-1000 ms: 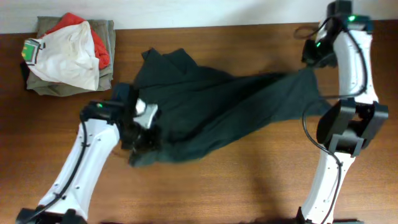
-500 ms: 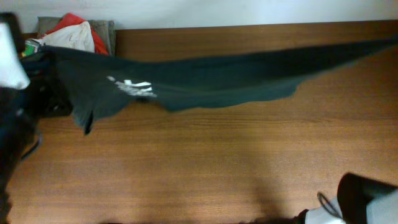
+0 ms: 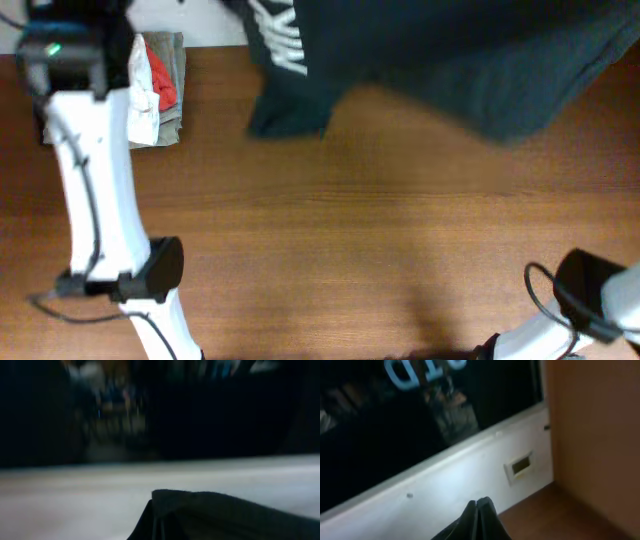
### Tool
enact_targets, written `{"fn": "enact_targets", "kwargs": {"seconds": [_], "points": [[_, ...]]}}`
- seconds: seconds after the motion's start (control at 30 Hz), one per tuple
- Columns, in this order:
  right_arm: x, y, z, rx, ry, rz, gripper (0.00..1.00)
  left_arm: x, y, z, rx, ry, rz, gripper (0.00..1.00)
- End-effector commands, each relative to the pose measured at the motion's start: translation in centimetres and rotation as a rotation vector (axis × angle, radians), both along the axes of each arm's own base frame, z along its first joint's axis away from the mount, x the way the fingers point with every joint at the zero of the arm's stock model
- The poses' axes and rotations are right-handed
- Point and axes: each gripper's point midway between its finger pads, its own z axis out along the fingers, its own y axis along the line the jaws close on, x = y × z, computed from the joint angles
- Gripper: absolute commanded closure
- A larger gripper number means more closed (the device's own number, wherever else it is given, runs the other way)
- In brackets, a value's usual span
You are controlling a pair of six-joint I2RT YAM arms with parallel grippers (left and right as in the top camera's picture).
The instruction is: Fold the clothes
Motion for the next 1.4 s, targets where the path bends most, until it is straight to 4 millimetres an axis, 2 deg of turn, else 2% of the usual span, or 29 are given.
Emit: {"fn": "enact_targets", "kwargs": {"seconds": [0.0, 0.03, 0.1, 0.13, 0.2, 0.23, 0.27, 0.33, 0.37, 0.4, 0.47, 0.53, 0.6, 0.67, 0.73, 0.77, 0.83, 0.9, 0.97, 1.07, 1.13, 1.2, 1.3, 1.37], "points": [[-2.7, 0.0, 0.2, 0.014, 0.010, -0.040, 0.96, -7.4, 0.0, 6.5, 0.044, -0.124, -0.052, 0.99], [-2.2, -0.3, -1.4, 0.041, 0.062, -0.039, 0.96, -6.4, -0.6, 3.6, 0.044, -0.019, -0.088, 0.99], [-0.7, -1.1, -6.7, 0.132, 0.237, -0.039, 0.96, -3.1, -0.8, -6.2, 0.038, 0.295, -0.099, 0.99], [0.2, -1.1, -11.4, 0.215, 0.390, -0.015, 0.96, -1.5, -1.3, -14.1, 0.028, 0.532, -0.122, 0.99], [1.2, -0.8, -18.6, 0.313, 0.639, 0.040, 0.96, -1.0, -3.1, -26.9, -0.035, 0.900, -0.227, 0.99], [0.9, -0.7, -21.5, 0.343, 0.746, 0.056, 0.96, -1.8, -3.6, -30.1, -0.059, 1.006, -0.250, 0.99], [0.6, -0.7, -23.1, 0.377, 0.803, 0.057, 0.96, -2.9, -3.6, -31.9, -0.068, 1.081, -0.251, 0.99], [0.5, -0.3, -25.4, 0.410, 0.873, 0.092, 0.96, -5.0, -3.5, -32.6, -0.076, 1.168, -0.247, 1.00], [0.1, -0.2, -25.9, 0.413, 0.896, 0.094, 0.96, -6.4, -3.3, -32.2, -0.082, 1.201, -0.243, 0.99], [-0.4, -0.3, -26.0, 0.415, 0.904, 0.081, 0.96, -7.9, -3.0, -31.4, -0.088, 1.226, -0.238, 1.00], [-2.2, -2.2, -25.0, 0.384, 0.896, -0.011, 0.96, -10.7, -3.0, -29.2, -0.080, 1.239, -0.245, 0.99], [-3.5, -3.4, -24.6, 0.395, 0.880, -0.056, 0.96, -12.3, -3.0, -28.5, -0.080, 1.264, -0.248, 0.99], [-5.4, -6.1, -24.6, 0.460, 0.851, -0.153, 0.96, -13.7, -5.2, -27.7, -0.127, 1.264, -0.339, 0.99], [-6.4, -7.3, -24.6, 0.490, 0.829, -0.126, 0.96, -16.3, -7.5, -27.5, -0.098, 1.291, -0.400, 0.99], [-6.4, -7.0, -26.5, 0.528, 0.882, -0.116, 0.96, -18.3, -8.4, -28.3, -0.083, 1.341, -0.421, 0.99], [-6.8, -6.5, -28.5, 0.573, 0.942, -0.107, 0.96, -19.8, -8.3, -29.5, -0.087, 1.395, -0.419, 0.99], [-8.0, -6.0, -31.1, 0.643, 1.019, -0.108, 0.96, -21.8, -7.9, -31.6, -0.093, 1.487, -0.405, 0.99], [-9.1, -5.1, -32.6, 0.675, 1.071, -0.095, 0.96, -23.8, -7.6, -33.1, -0.100, 1.561, -0.397, 0.99], [-10.7, -4.6, -32.6, 0.669, 1.090, -0.123, 0.96, -26.9, -7.2, -33.7, -0.104, 1.599, -0.393, 1.00], [-11.2, -4.1, -31.7, 0.649, 1.070, -0.125, 0.96, -29.7, -6.8, -33.2, -0.115, 1.561, -0.380, 0.99], [-11.1, -4.0, -32.1, 0.654, 1.080, -0.122, 0.96, -29.0, -6.9, -34.1, -0.113, 1.534, -0.383, 0.98], [-10.9, -4.3, -32.8, 0.653, 1.081, -0.124, 0.96, -28.1, -6.9, -36.1, -0.120, 1.521, -0.374, 0.98], [-9.7, -5.1, -34.9, 0.659, 1.060, -0.124, 0.96, -24.4, -5.9, -40.7, -0.105, 1.410, -0.257, 0.98], [-8.4, -5.3, -35.9, 0.660, 1.024, -0.097, 0.96, -22.3, -5.8, -41.6, -0.089, 1.325, -0.250, 0.98]]}}
